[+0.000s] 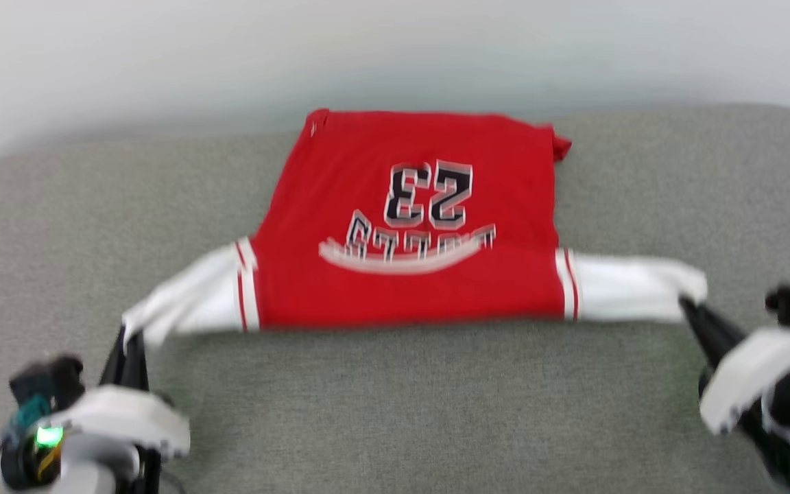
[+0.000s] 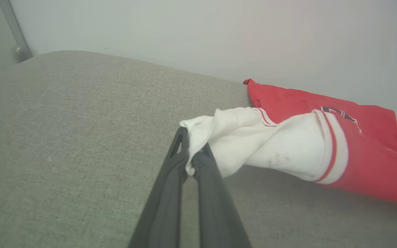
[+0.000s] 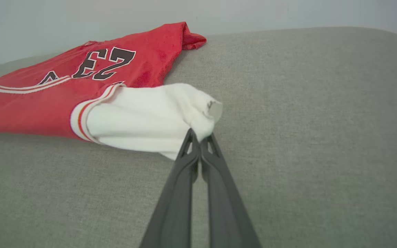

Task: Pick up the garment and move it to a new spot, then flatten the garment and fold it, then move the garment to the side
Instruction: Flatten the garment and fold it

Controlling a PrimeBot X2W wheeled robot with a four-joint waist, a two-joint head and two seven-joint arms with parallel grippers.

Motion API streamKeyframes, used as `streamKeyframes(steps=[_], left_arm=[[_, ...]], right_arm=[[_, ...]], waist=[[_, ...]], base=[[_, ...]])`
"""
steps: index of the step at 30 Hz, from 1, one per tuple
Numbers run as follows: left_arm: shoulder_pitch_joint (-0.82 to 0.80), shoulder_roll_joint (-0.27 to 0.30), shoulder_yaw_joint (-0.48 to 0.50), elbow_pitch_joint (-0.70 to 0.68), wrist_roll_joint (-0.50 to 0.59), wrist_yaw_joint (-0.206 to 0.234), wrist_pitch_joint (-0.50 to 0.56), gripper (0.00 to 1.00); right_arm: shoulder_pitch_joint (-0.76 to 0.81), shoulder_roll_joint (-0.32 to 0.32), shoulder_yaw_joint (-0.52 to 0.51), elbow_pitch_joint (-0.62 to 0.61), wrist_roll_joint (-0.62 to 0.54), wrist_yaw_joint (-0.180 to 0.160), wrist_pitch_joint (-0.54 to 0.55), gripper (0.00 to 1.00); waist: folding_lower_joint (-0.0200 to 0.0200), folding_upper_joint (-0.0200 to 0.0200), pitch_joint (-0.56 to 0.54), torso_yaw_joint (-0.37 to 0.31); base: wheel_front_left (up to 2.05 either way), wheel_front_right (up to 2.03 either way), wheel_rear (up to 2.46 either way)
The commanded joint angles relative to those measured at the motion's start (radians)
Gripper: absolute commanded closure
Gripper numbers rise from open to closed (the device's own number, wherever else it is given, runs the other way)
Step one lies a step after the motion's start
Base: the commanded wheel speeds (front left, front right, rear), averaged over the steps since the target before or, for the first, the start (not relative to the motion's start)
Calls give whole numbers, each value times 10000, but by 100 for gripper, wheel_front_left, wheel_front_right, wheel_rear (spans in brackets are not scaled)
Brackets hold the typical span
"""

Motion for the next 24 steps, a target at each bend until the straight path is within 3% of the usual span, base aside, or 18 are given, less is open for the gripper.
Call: streamKeyframes(steps=[1, 6, 16, 18, 19, 24], left_arm=[[411, 121, 41, -260, 29, 121, 84, 100], [2337, 217, 0, -1669, 39, 782, 712, 100], [4689, 328, 94, -3865, 61, 1830, 1517, 100], [4745, 291, 24, -4168, 113, 1929, 1568, 100], [4732, 268, -19, -4307, 161, 1969, 1565, 100], [4474, 161, -306, -4912, 366, 2074, 1619, 100]], right_arm=[[526, 47, -201, -259, -96, -7, 82, 100], [3001, 408, -1368, -1629, -619, -9, 854, 100], [6857, 2118, -3670, -4698, -2215, -7, 3704, 100], [7068, 2382, -3942, -5252, -2384, -9, 4076, 50], [7120, 2502, -4030, -5488, -2421, -7, 4236, 0], [6485, 2788, -4775, -6409, -2580, -5, 4241, 0]], waist=[[3, 0, -383, 93], [3, 0, -865, 189], [3, 0, -1075, 336], [3, 0, -1006, 384], [3, 0, -976, 402], [3, 0, -689, 555]], base=[[0, 0, 0], [0, 0, 0], [0, 0, 0], [0, 0, 0], [0, 0, 0], [0, 0, 0]])
